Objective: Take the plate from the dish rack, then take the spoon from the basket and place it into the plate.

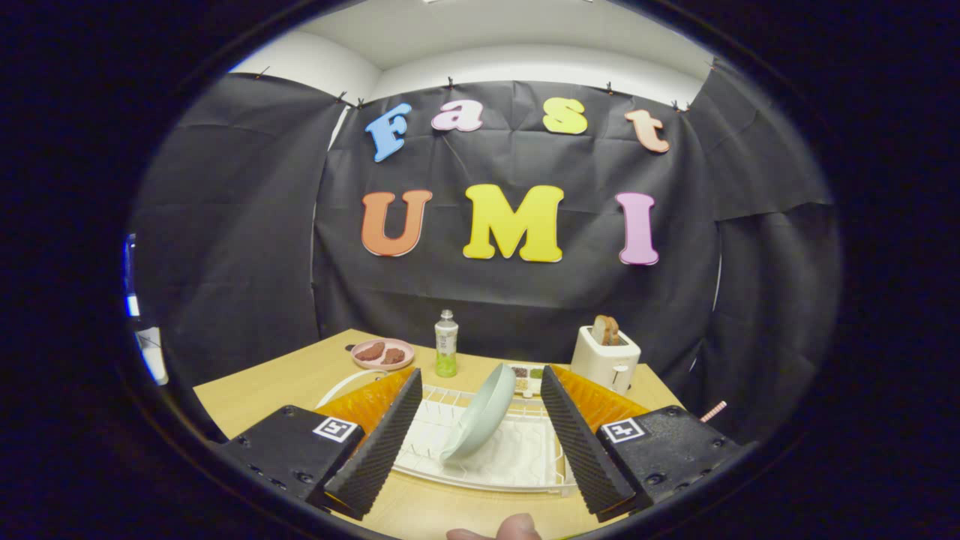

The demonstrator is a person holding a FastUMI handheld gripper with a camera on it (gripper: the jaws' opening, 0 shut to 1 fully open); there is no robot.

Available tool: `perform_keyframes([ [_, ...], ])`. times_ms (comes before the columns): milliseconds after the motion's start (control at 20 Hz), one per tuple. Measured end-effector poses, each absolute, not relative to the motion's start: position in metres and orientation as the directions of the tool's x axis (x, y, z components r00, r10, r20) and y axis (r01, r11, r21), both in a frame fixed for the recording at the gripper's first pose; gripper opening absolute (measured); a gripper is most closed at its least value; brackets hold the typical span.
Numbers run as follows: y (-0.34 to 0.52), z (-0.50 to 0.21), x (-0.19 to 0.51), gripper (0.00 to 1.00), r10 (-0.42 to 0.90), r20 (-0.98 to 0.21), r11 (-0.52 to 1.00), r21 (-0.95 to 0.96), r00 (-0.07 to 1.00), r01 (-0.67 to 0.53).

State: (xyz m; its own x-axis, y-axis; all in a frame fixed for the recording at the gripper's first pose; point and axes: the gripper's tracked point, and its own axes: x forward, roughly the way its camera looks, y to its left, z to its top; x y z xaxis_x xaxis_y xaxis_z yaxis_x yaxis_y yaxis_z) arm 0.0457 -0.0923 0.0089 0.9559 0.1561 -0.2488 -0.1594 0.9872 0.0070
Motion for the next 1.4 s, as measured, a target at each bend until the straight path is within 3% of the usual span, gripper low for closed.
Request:
perform_keyframes([
  [250, -0.105, 0.010, 0.092, 1.00, 0.143, -0.425, 0.987, -0.006, 0.894, -0.161],
  [500, -0.105, -0.033, 0.127, 1.00, 0.137, -0.668, 0.989, 0.046, 0.732, -0.143],
  [950, -0.093, -0.100, 0.171, 1.00, 0.154, -0.853, 0.984, 0.176, 0.498, -0.004],
  [1050, -0.087, -0.113, 0.172, 0.94, 0.161, -0.878, 0.979, 0.200, 0.451, 0.041],
  [1400, -0.070, -0.128, 0.167, 0.47, 0.127, -0.924, 0.971, 0.190, 0.361, 0.145],
])
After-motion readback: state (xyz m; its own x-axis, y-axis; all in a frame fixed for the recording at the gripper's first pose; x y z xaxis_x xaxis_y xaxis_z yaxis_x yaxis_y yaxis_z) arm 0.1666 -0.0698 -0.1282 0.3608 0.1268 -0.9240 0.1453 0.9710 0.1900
